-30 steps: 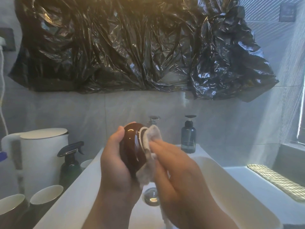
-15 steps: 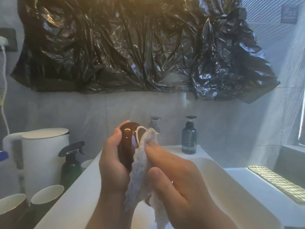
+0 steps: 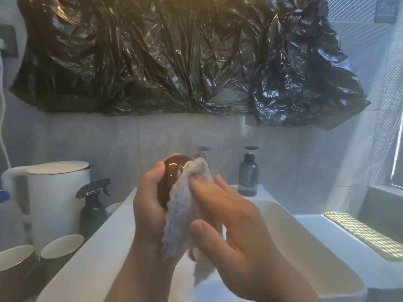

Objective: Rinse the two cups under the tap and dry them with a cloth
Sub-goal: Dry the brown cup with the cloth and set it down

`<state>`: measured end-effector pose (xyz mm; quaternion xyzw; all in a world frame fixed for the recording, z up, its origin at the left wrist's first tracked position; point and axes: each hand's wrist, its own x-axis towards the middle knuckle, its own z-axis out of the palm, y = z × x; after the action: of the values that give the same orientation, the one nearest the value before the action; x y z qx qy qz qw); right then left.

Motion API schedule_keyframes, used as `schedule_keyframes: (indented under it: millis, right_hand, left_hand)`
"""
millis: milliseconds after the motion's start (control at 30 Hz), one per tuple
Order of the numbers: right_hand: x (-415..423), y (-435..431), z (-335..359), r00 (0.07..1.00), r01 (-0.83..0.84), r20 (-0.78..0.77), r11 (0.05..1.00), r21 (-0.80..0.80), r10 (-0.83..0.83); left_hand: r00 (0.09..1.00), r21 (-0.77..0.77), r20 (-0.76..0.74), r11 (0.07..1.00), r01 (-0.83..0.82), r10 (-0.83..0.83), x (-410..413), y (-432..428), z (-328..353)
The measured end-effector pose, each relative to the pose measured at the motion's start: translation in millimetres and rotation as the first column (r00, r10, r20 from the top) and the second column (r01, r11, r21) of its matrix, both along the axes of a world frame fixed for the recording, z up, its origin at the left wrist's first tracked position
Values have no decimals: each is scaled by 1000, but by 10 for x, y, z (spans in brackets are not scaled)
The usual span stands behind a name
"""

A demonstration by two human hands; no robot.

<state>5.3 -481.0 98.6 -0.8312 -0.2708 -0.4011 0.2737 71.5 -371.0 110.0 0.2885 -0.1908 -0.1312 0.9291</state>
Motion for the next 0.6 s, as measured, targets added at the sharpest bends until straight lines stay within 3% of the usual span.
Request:
schedule_keyframes:
  millis: [67,233,367,467,533,600]
  right_hand:
    - [29,-32,-22,999,14,-46,1000,-10,-14]
    - [34,-9,-26,971,231,-35,966,-114,-236]
    - [47,30,-62,986,168,32,983,-81,-166]
    - [88,-20,-98,999,28,-19,999,-29,-28]
    - [128,-59,-110,998,41,-48,999,14,-41]
    - [186,-74,-139,996,85,-45,993,79,-82]
  left_hand:
    - [987,4,75,990,142,-142,-50,-27,-2]
    - [999,-51,-4,997,-51,51,-30,3,31]
    - [997,4,-12,997,-78,78,18,55,19]
    - [998,5,-3,998,66,-66,8,-1,3]
    - [994,-18,4,994,112,-112,-13,-63,-25]
    - [999,-2,31,999,38,-38,-2,-102,-44]
